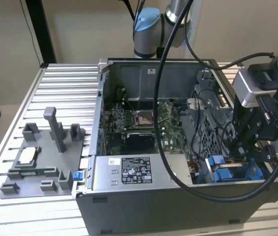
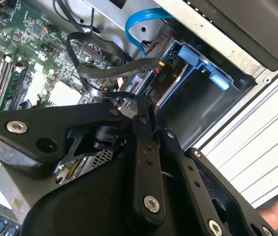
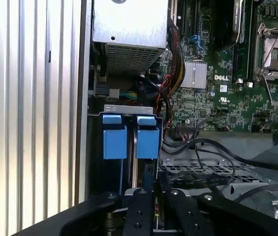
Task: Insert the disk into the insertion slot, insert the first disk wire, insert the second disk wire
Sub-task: 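Insert the second disk wire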
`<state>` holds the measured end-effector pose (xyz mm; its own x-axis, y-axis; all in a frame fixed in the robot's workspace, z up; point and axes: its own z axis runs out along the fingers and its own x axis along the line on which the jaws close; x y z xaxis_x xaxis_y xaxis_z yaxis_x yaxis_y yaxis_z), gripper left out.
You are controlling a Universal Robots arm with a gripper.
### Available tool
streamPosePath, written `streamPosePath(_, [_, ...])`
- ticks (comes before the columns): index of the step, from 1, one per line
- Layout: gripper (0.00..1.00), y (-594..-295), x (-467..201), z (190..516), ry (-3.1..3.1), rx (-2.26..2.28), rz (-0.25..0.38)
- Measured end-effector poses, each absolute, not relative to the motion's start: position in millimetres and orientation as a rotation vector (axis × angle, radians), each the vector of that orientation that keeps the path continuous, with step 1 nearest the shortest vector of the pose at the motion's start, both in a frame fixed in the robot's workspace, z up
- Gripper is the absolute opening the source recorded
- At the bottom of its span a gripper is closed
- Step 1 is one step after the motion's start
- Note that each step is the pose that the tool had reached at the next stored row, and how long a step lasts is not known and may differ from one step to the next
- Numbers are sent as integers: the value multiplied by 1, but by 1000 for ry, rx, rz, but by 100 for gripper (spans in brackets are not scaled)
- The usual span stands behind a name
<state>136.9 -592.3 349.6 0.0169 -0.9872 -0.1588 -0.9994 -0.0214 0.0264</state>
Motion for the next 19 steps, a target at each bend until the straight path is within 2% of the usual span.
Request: streamPosePath(19, [0, -590, 137, 344, 2135, -2154, 169])
